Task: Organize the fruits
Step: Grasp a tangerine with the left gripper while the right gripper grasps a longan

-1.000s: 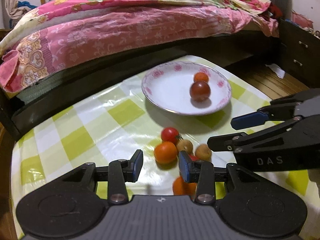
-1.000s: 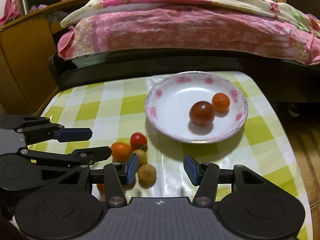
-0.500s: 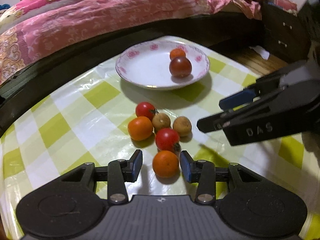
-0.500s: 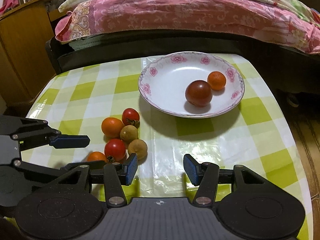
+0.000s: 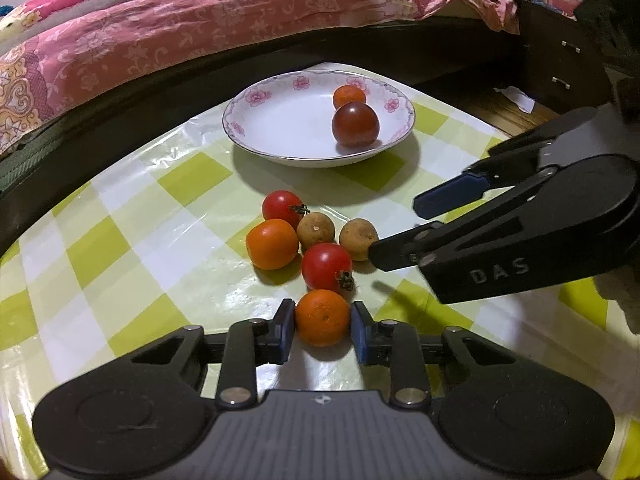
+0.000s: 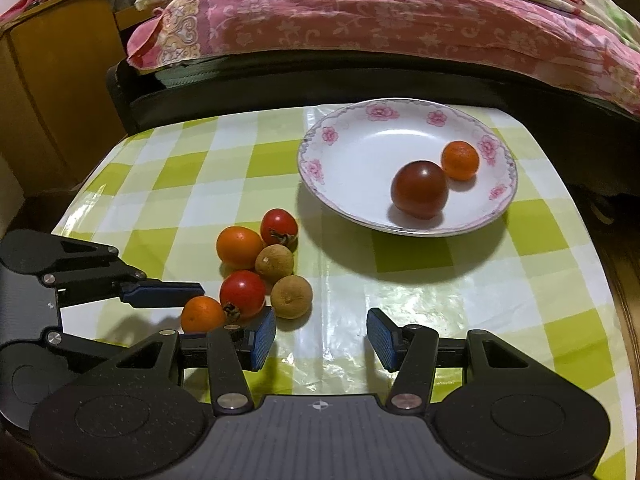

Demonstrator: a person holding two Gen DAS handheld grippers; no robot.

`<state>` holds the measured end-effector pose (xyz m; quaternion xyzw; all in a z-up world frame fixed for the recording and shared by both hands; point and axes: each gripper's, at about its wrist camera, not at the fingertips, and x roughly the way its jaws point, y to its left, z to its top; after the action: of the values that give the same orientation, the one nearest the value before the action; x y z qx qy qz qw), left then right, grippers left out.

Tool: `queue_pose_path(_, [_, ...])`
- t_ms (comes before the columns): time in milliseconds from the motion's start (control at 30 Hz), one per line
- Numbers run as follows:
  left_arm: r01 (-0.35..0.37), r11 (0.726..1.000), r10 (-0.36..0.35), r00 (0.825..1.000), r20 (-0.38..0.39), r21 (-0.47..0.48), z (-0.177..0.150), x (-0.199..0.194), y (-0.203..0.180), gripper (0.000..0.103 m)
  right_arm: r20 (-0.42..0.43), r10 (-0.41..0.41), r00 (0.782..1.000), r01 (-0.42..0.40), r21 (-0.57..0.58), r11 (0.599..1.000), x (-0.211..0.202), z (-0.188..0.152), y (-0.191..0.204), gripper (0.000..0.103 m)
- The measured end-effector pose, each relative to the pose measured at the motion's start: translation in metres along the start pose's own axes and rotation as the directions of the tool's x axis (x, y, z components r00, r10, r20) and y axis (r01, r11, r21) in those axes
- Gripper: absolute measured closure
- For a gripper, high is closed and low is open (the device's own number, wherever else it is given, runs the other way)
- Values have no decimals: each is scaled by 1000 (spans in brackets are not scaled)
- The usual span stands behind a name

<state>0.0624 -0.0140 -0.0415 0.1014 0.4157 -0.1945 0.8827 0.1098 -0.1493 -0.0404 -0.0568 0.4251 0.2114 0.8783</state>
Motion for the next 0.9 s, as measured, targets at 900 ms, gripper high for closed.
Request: queue_pose_path(900, [12, 1000, -12, 1000, -4, -19, -4, -2, 14, 66, -24, 59, 998, -63, -176, 982, 21, 12, 10, 69])
